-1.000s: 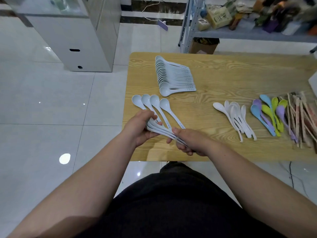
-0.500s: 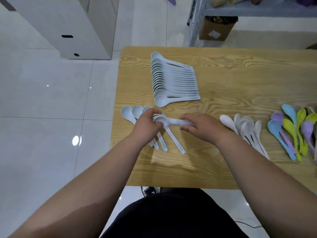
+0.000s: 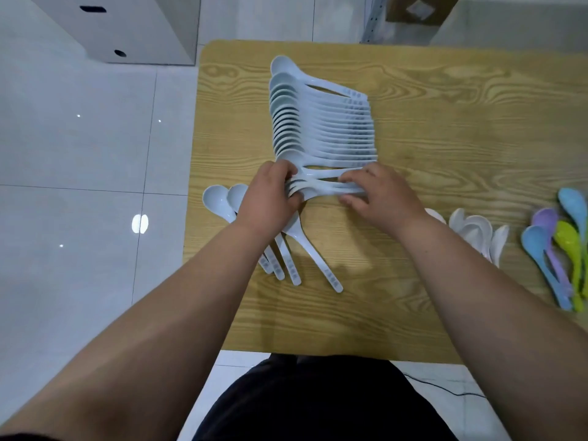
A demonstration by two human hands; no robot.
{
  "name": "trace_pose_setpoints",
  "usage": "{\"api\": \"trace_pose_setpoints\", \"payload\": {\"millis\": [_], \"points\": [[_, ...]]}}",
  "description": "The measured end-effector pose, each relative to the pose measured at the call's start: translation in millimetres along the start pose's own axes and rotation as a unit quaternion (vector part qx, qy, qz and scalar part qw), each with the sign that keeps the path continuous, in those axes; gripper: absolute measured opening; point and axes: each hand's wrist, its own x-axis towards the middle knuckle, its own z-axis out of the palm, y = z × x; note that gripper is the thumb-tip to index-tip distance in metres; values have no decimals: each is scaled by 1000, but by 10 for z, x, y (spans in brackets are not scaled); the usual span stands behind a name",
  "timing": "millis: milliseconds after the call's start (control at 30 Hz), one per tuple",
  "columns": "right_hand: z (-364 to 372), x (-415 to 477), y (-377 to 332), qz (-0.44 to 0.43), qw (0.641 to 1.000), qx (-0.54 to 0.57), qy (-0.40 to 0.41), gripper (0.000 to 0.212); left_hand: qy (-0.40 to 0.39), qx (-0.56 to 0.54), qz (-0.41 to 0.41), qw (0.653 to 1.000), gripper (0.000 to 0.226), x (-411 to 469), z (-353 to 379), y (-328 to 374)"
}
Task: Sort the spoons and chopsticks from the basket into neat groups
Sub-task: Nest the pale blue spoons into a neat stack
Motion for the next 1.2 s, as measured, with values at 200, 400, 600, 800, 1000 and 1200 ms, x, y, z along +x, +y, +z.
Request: {"api": "trace_pose_setpoints", "payload": {"millis": [200, 400, 600, 800, 1000, 1200], "points": [[120, 14, 7, 4, 999, -31, 37, 38, 32, 60, 24, 997, 33, -24, 33, -47], [211, 51, -5, 9, 996, -36, 86, 33, 40, 105, 72, 991, 28, 93, -6, -39], [238, 127, -50, 21, 992, -39, 117, 28, 65, 125, 44, 989, 54, 111, -13, -99], [297, 65, -90, -1, 989, -54, 135, 32, 70, 139, 39, 987, 40, 104, -34, -155], [321, 100, -158, 33, 985, -57, 160, 27, 65, 124, 23, 990, 34, 121, -16, -138], [344, 85, -203, 35, 985, -60, 158, 33, 57, 121, 20, 991, 43, 54, -82, -152]]}}
